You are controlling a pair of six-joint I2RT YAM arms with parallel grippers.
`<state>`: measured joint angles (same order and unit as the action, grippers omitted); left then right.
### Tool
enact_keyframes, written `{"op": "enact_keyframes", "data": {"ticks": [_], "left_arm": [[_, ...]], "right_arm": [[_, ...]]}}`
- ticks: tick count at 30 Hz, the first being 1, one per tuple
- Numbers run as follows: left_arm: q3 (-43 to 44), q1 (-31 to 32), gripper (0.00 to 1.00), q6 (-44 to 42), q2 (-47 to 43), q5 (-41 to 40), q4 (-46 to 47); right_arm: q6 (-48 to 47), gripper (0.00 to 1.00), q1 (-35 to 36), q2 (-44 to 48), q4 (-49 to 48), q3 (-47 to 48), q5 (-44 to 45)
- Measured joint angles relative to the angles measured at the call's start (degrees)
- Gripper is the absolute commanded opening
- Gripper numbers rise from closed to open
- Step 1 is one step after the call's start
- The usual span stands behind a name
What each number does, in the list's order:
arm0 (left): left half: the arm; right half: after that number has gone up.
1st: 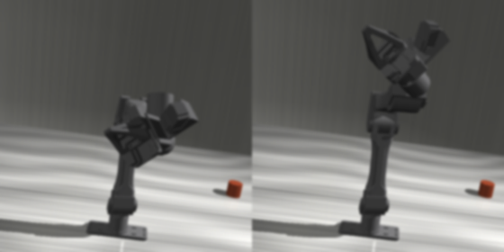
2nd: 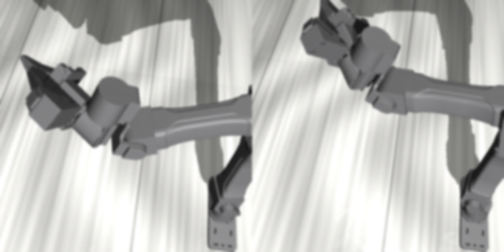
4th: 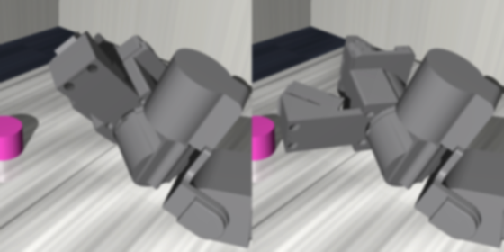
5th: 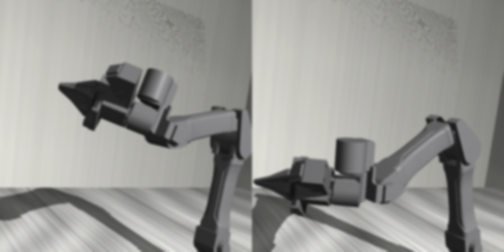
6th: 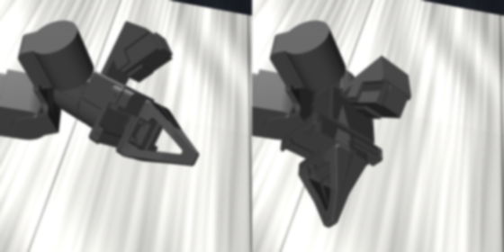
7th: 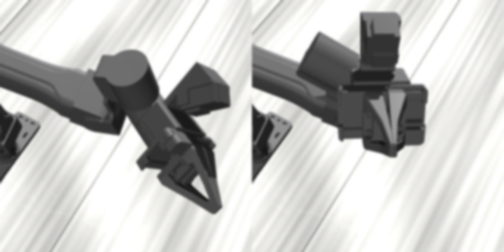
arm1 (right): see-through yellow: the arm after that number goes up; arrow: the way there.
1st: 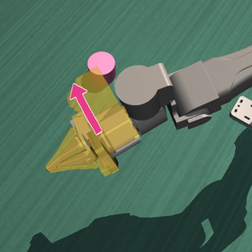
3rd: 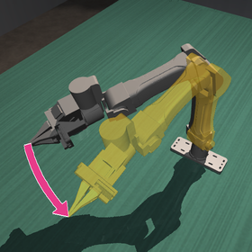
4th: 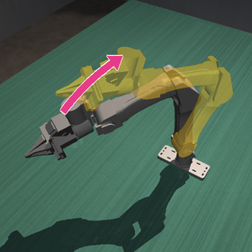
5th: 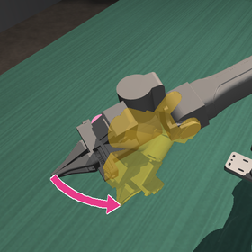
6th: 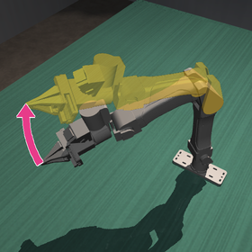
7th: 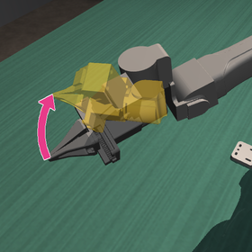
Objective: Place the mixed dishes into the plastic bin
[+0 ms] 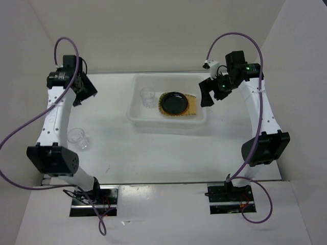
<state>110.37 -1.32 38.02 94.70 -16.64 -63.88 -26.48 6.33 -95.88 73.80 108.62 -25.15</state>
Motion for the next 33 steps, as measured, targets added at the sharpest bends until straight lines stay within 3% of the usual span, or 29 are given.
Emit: {"op": "enact_keyframes", "data": {"ticks": [5,15,33], "left_arm": [[-19.9,-0.7,0.72,0.8,-10.9,3.0,2.8],[-37.5,-5.5,0.72,0.5,-12.8,4.5,8.7],[-41.8,-9.7,0.72,-5.0,-6.3,1.5,15.7]], "right_arm": [[0.0,0.98,0.0,-0.3,0.0,-0.4,-2.5],[0.0,0.98,0.0,-1.5,-0.1,-0.5,-5.1],[0.0,0.98,0.0,0.1,-0.5,-5.6,-5.5]]}}
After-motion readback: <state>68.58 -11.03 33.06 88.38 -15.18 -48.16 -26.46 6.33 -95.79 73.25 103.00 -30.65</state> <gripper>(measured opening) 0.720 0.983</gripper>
